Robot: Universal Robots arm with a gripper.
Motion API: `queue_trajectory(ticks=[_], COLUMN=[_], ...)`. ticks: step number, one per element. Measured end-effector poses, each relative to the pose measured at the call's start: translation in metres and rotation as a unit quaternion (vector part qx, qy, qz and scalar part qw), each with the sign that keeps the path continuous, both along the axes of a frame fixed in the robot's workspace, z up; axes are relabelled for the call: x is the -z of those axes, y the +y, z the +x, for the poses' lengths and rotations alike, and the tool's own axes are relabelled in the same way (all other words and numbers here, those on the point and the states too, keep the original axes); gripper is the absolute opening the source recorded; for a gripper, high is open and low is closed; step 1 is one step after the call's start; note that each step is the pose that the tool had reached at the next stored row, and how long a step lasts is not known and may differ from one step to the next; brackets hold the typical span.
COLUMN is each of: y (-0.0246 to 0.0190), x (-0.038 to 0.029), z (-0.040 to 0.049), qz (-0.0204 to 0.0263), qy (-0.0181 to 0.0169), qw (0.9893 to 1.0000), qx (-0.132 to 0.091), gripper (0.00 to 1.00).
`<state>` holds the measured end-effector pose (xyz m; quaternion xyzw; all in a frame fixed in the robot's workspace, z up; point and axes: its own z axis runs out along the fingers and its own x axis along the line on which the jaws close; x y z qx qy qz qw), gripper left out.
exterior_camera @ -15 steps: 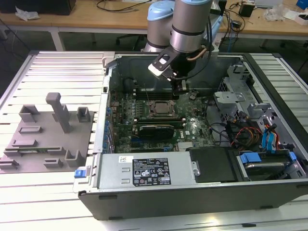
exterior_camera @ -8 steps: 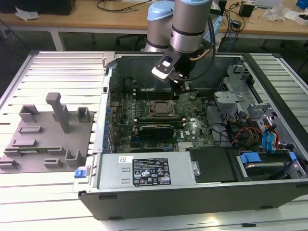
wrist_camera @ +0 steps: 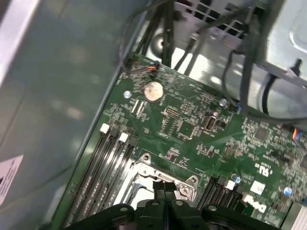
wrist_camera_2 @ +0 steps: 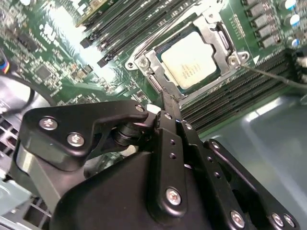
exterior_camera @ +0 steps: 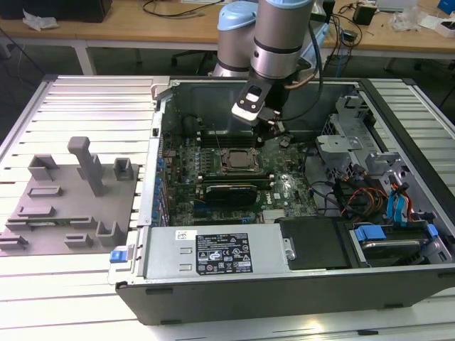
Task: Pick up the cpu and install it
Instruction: 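Close the cpu cover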
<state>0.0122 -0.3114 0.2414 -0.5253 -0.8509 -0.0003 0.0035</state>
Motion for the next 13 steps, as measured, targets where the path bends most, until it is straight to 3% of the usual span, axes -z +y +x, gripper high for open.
queue_trajectory(ticks=[5,7,9,10,11,12,13], y=[0.0,0.0,0.0,0.0,0.0,0.0,0.0], x=[0.0002,0.0003,0.0004,0.0005,0.0005,0.0006,0.0006], z=[0.0,0.0,0.0,0.0,0.0,0.0,0.0], qz=[0.0,0.0,0.0,0.0,0.0,0.0,0.0], qy=[0.0,0.0,0.0,0.0,0.0,0.0,0.0], qw=[0.9986,0.9964,0.9946,0.9932,0.991,0.9876,0.9858], qx=[-0.052,-0.085,-0.103,-0.117,-0.134,-0.157,-0.168], gripper=[0.11,0.11,0.11,0.11,0.11,0.11,0.11])
